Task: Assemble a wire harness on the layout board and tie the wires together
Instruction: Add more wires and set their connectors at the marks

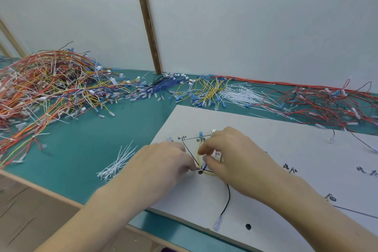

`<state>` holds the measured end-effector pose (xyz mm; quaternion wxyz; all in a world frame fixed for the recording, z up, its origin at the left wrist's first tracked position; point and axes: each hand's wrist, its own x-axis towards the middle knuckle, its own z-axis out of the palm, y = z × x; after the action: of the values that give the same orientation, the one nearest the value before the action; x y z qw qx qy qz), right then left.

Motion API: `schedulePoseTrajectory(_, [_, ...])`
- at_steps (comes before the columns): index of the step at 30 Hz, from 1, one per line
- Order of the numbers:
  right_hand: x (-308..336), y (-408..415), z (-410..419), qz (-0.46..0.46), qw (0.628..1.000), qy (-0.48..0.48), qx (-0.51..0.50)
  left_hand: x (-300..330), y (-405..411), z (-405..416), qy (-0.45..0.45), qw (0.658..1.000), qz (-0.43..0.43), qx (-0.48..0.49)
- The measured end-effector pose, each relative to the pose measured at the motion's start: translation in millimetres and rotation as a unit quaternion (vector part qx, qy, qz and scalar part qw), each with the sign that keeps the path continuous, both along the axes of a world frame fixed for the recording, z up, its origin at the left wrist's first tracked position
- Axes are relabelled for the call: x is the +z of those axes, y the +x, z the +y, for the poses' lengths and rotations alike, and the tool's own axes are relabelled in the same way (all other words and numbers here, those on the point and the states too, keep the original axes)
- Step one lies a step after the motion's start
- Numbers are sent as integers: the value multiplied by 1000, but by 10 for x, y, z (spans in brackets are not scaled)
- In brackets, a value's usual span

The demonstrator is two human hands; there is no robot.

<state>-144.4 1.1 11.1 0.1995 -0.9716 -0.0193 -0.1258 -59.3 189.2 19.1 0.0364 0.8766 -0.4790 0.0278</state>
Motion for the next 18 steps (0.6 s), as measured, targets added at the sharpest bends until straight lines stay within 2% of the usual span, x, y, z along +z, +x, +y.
schedulePoseTrajectory(2, [-35, 22, 80, 14, 1000, -6, 24, 36, 100, 29, -15, 1000, 17, 8])
schedulePoseTrajectory(4, [-86, 43, 131, 26, 999, -22, 29, 59, 229, 85, -69, 993, 85, 39])
schedulePoseTrajectory(7, [-155, 57, 174, 16, 1000, -4, 13, 74, 467, 198, -174, 964, 180, 95])
schedulePoseTrajectory(11, [-186, 67, 198, 8, 1000, 13, -4, 77, 697, 258, -213, 925, 300, 98])
schedulePoseTrajectory(15, [-204, 70, 204, 13, 1000, 11, 2, 53, 836, 236, -249, 908, 324, 95])
schedulePoseTrajectory(18, [-213, 71, 213, 16, 1000, 8, 5, 5, 886, 148, -223, 924, 296, 90])
